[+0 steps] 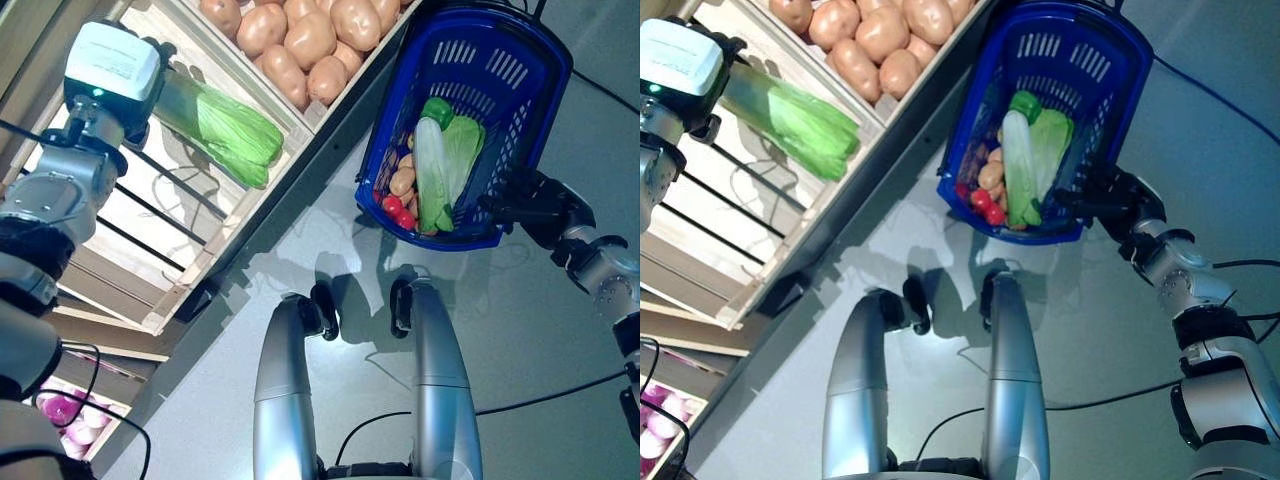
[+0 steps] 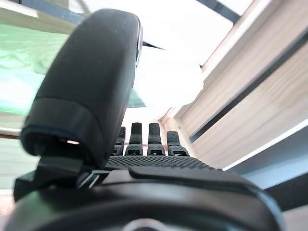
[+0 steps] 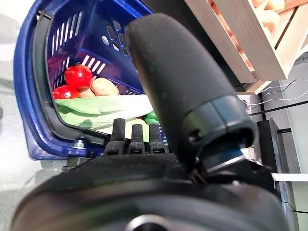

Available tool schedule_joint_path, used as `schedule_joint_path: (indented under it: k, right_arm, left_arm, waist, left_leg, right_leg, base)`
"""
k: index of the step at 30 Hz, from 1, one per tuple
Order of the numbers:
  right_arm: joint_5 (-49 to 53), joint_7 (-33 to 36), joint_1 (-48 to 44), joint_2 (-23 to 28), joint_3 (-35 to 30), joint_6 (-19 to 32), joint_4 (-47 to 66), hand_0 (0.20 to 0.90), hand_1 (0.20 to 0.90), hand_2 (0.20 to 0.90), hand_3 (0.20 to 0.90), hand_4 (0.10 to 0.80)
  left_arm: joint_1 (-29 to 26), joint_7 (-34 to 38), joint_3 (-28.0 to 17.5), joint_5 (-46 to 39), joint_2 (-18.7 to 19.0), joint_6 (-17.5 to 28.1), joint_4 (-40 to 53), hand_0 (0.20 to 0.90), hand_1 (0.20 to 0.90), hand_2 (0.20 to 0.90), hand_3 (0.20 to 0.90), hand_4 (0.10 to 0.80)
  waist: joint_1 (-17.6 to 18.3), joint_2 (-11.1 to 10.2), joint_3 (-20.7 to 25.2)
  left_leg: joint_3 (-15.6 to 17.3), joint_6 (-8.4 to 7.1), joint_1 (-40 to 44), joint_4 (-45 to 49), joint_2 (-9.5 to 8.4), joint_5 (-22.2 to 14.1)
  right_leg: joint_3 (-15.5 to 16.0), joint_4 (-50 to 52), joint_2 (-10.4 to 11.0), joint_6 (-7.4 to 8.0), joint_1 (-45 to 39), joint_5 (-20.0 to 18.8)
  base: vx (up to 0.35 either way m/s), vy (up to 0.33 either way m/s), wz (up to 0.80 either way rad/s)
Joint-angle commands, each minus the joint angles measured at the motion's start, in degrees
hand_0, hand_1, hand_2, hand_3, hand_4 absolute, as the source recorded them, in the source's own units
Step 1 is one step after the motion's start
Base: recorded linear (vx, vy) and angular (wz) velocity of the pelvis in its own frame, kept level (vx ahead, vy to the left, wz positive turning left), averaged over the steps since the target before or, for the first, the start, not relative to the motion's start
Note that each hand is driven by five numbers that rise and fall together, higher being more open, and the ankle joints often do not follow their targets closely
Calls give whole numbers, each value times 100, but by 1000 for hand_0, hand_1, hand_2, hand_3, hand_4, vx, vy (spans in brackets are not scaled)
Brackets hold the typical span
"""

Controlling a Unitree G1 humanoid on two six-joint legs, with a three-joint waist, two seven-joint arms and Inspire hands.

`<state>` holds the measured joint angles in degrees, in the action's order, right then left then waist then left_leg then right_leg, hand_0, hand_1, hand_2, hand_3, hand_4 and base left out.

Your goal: Put vegetables into the basket

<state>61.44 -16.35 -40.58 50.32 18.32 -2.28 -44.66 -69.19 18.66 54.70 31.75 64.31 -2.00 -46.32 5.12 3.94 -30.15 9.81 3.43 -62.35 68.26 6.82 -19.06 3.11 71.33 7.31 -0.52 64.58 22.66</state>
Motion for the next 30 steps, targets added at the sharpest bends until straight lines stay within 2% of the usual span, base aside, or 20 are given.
schedule_joint_path:
  k: [1, 2, 5, 8, 12, 14, 21, 27, 30]
  right_arm:
    - [346, -182, -18, 432, -511, 428, 301, 900, 900, 900, 900, 800]
    - [361, -173, -10, 434, -510, 440, 319, 900, 900, 900, 900, 800]
    - [412, -157, -56, 451, -490, 468, 288, 900, 900, 900, 900, 800]
    - [465, -160, -141, 456, -447, 465, 259, 900, 900, 900, 900, 800]
    - [507, -99, -253, 517, -375, 404, 253, 900, 900, 900, 900, 800]
    - [679, -100, -270, 591, -352, 397, 170, 900, 900, 900, 900, 800]
    - [800, -135, -203, 664, -541, 368, 64, 900, 900, 900, 900, 800]
    - [772, -163, -320, 829, -556, 484, 98, 900, 900, 900, 900, 800]
    - [865, -57, -263, 859, -566, 572, 185, 900, 900, 900, 900, 800]
  left_arm:
    - [-373, 311, -498, 87, 551, -77, -337, 900, 900, 900, 900, 800]
    - [-380, 338, -491, 124, 544, -11, -316, 900, 900, 900, 900, 800]
    - [-515, 263, -313, 285, 514, 624, -271, 900, 900, 900, 900, 800]
    - [-692, -97, 66, 461, 473, 1125, -26, 900, 900, 900, 900, 800]
    - [-831, -530, 417, 556, 496, 852, 141, 900, 900, 900, 900, 800]
    - [-877, -862, 635, 485, 548, 492, 96, 900, 900, 900, 900, 800]
    - [-751, -919, 590, 785, 625, 221, -70, 900, 900, 900, 900, 800]
    - [-722, -914, 495, 885, 614, -188, -400, 900, 900, 900, 900, 800]
    - [-616, -796, 384, 778, 648, -156, -458, 900, 900, 900, 900, 800]
  waist:
    - [92, 5, 35]
    - [93, 0, 35]
    - [94, 4, 35]
    - [104, 15, 35]
    - [112, 38, 35]
    - [112, 61, 35]
    - [79, 78, 35]
    - [49, 81, 35]
    - [31, 77, 35]
  left_leg:
    - [138, 42, 489, -415, -98, -400]
    - [138, 45, 461, -402, -88, -404]
    - [141, 56, 395, -355, -63, -421]
    - [138, 60, 338, -350, -57, -421]
    - [153, 53, 315, -357, -42, -422]
    - [156, 52, 246, -299, -19, -424]
    - [117, 69, 63, -267, 2, -407]
    - [34, 88, -402, -102, 2, -400]
    - [15, 94, -591, -52, 0, -396]
  right_leg:
    - [159, -615, 118, -260, -442, -360]
    - [157, -603, 120, -257, -415, -361]
    - [162, -576, 141, -260, -356, -359]
    - [158, -586, 143, -247, -295, -386]
    - [134, -591, 148, -221, -258, -396]
    - [118, -547, 155, -218, -189, -400]
    - [121, -536, 177, -222, -32, -417]
    - [122, -389, 233, -255, 414, -428]
    - [141, -347, 255, -261, 594, -447]
  base:
    - [0, 0, 0]
    - [0, 0, 0]
    - [0, 0, 0]
    - [0, 0, 0]
    - [0, 0, 0]
    - [2, 21, -4]
    - [-1, 6, -3]
    - [-23, 40, 0]
    - [-44, 23, -3]
